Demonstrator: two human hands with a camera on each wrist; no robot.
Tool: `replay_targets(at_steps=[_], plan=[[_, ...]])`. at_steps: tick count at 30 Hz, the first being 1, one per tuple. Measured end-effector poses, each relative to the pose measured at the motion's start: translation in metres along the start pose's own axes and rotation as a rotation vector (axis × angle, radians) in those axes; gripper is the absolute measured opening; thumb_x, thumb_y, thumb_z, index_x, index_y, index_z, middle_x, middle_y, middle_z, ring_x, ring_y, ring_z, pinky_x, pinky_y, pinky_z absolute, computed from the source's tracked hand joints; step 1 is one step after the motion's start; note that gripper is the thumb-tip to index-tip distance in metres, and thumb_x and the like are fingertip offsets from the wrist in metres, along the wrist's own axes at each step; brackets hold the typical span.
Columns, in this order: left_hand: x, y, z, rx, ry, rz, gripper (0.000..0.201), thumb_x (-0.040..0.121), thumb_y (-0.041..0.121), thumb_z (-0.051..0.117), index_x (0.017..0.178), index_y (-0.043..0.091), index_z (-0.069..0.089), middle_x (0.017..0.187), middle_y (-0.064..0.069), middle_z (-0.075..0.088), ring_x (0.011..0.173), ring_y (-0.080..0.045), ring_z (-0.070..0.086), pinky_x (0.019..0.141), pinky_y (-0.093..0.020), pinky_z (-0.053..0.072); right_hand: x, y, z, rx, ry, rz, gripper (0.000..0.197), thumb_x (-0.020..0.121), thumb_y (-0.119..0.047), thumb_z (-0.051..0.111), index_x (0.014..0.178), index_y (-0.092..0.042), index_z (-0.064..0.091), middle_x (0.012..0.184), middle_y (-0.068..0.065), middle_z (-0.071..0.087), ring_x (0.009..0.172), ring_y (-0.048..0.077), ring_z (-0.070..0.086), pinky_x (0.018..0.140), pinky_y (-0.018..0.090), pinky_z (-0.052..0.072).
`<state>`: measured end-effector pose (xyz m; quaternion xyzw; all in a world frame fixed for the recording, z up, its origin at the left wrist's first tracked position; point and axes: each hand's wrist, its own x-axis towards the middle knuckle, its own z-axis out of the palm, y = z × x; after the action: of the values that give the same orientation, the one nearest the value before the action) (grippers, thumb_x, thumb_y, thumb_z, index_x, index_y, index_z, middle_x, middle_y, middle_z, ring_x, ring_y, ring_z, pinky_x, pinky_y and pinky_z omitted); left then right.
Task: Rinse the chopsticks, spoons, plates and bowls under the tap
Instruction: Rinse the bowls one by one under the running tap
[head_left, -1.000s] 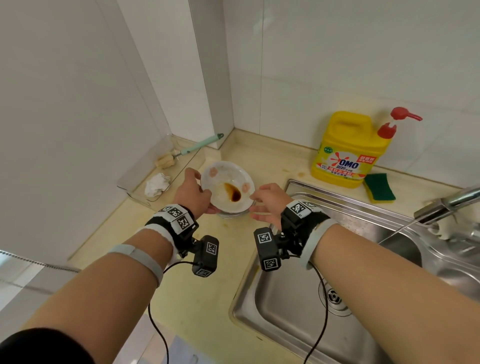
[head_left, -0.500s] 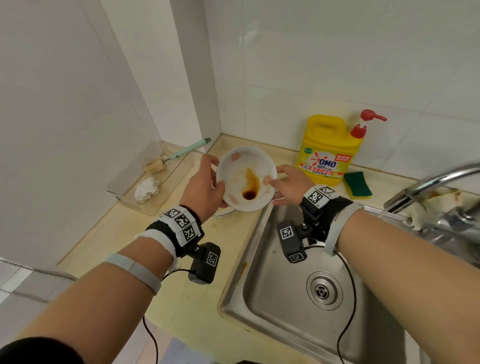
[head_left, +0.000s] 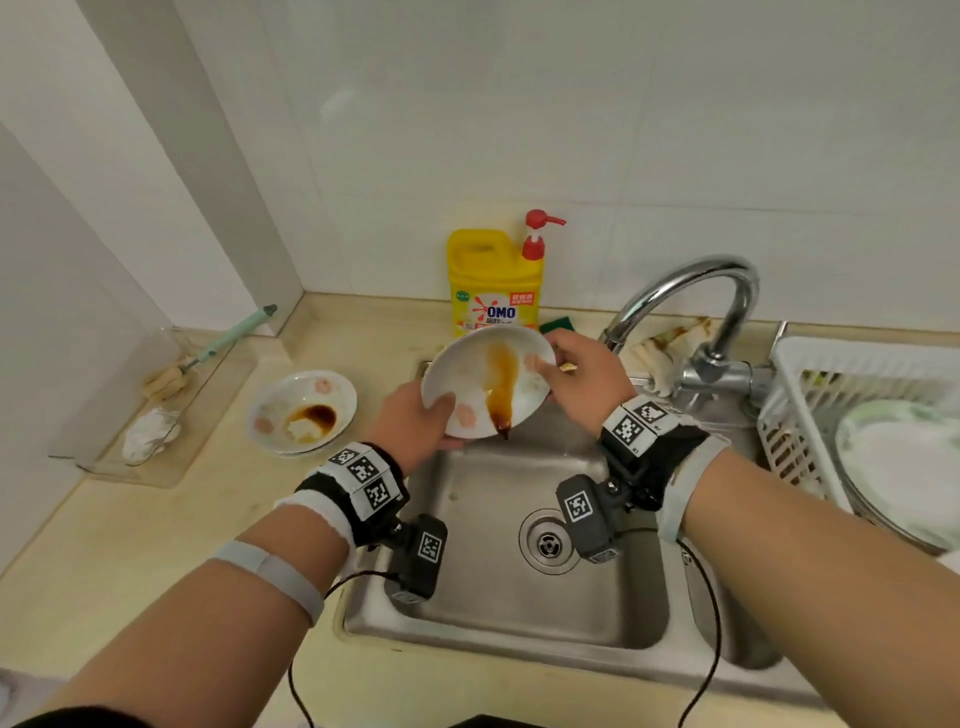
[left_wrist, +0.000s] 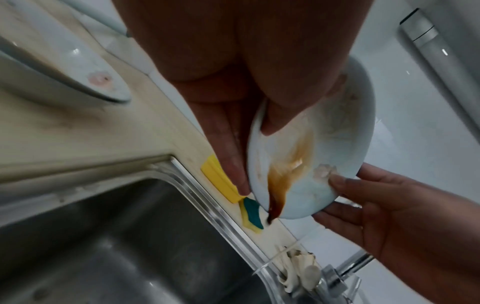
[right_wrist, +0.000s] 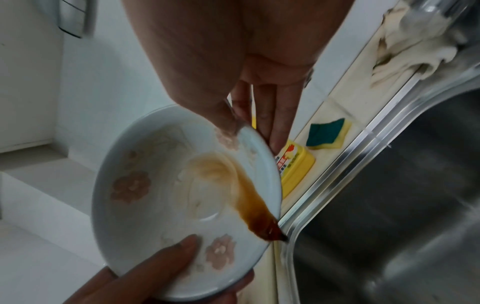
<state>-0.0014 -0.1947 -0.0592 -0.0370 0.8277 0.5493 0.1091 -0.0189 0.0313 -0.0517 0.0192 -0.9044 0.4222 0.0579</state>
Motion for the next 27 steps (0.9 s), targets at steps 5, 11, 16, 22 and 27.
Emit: replay_targets(at_steps=[5,11,16,22,27], plan=[[-0.006,0.014,0.035,0.263,0.113,0.19,0.013,0.105,0.019,0.048,0.099,0.022,0.059,0.09,0.0,0.069,0.067,-0.009,0.068,0.068,-0.018,0.056,-0.031,0.04,-0.033,-0.082,-0.1,0.143,0.018,0.097,-0.027,0.06,0.115,-0.029,0.064,0.092,-0.007,0.074,0.086,0.013,0.07,0.078,0.029,0.053],[-0.02,0.011,0.064,0.391,0.203,0.295,0.023,0.104,0.018,0.049,0.117,0.018,0.068,0.091,0.003,0.065,0.084,-0.02,0.06,0.074,-0.026,0.04,-0.059,0.086,-0.059,-0.183,-0.227,0.228,0.015,0.096,-0.02,0.058,0.098,-0.032,0.066,0.097,-0.004,0.072,0.092,0.018,0.069,0.089,0.037,0.055],[-0.029,0.012,0.08,0.369,0.246,0.234,0.024,0.105,0.015,0.047,0.117,0.013,0.068,0.098,0.002,0.068,0.087,-0.018,0.06,0.079,-0.025,0.041,-0.067,0.11,-0.068,-0.268,-0.263,0.203,0.016,0.096,-0.02,0.058,0.098,-0.029,0.071,0.093,-0.009,0.069,0.091,0.014,0.066,0.087,0.032,0.053],[-0.019,-0.007,0.09,0.388,0.213,0.063,0.019,0.105,0.021,0.046,0.11,0.015,0.063,0.094,0.003,0.063,0.084,-0.019,0.058,0.074,-0.027,0.039,-0.06,0.121,-0.067,-0.299,-0.32,0.184,0.014,0.098,-0.021,0.058,0.101,-0.025,0.071,0.097,-0.008,0.068,0.094,0.014,0.065,0.088,0.029,0.051],[0.011,-0.023,0.093,0.245,0.105,-0.106,0.014,0.101,0.017,0.049,0.098,0.013,0.063,0.09,-0.009,0.071,0.074,-0.016,0.069,0.059,-0.029,0.057,-0.046,0.126,-0.057,-0.216,-0.295,0.245,0.015,0.097,-0.019,0.058,0.099,-0.028,0.069,0.089,-0.01,0.065,0.091,0.014,0.064,0.085,0.027,0.048]])
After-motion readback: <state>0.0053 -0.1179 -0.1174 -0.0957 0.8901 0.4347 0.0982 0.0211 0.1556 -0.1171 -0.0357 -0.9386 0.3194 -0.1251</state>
